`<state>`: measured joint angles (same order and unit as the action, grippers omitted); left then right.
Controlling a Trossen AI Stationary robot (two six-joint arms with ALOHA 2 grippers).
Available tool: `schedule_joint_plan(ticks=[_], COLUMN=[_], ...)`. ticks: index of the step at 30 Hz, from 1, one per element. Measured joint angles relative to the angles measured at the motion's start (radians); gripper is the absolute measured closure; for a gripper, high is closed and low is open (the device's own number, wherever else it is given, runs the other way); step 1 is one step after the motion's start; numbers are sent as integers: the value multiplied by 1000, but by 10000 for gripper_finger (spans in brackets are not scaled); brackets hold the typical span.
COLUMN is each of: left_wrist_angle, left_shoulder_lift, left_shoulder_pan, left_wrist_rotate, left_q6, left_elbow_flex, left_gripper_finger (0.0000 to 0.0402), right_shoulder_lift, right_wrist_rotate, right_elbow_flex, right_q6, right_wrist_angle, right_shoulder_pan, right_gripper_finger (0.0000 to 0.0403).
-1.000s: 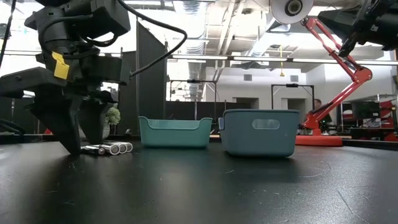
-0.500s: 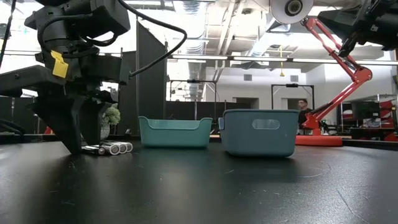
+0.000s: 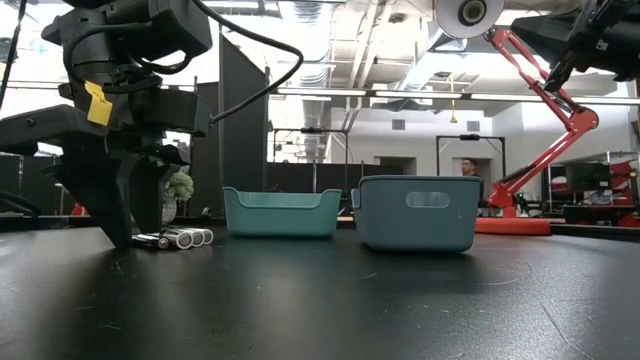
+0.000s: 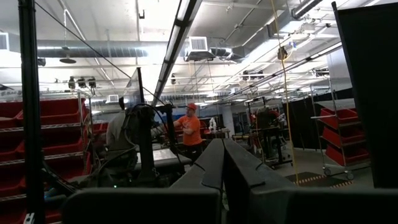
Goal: Sort batteries
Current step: Put the silver battery into the light blue bin
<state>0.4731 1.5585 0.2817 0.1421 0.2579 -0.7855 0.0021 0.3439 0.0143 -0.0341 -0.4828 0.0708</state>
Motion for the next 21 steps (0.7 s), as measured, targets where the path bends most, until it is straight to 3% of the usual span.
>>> schedule_joint_plan(ticks=[14,21], left_wrist_angle=[12,49], left_shoulder_lift=[-6,-66], left_shoulder_pan=[0,0], left_wrist_rotate=[1,8], left_q6=[19,43], left_elbow_flex=[-2,-2], left_gripper_finger=[210,212], right_shoulder_lift=[0,0], right_wrist_rotate=[0,0], right_elbow_flex=[0,0], right_q6=[0,0], right_wrist_angle=[0,0], right_shoulder_pan=[0,0], right_gripper_finger=[375,375])
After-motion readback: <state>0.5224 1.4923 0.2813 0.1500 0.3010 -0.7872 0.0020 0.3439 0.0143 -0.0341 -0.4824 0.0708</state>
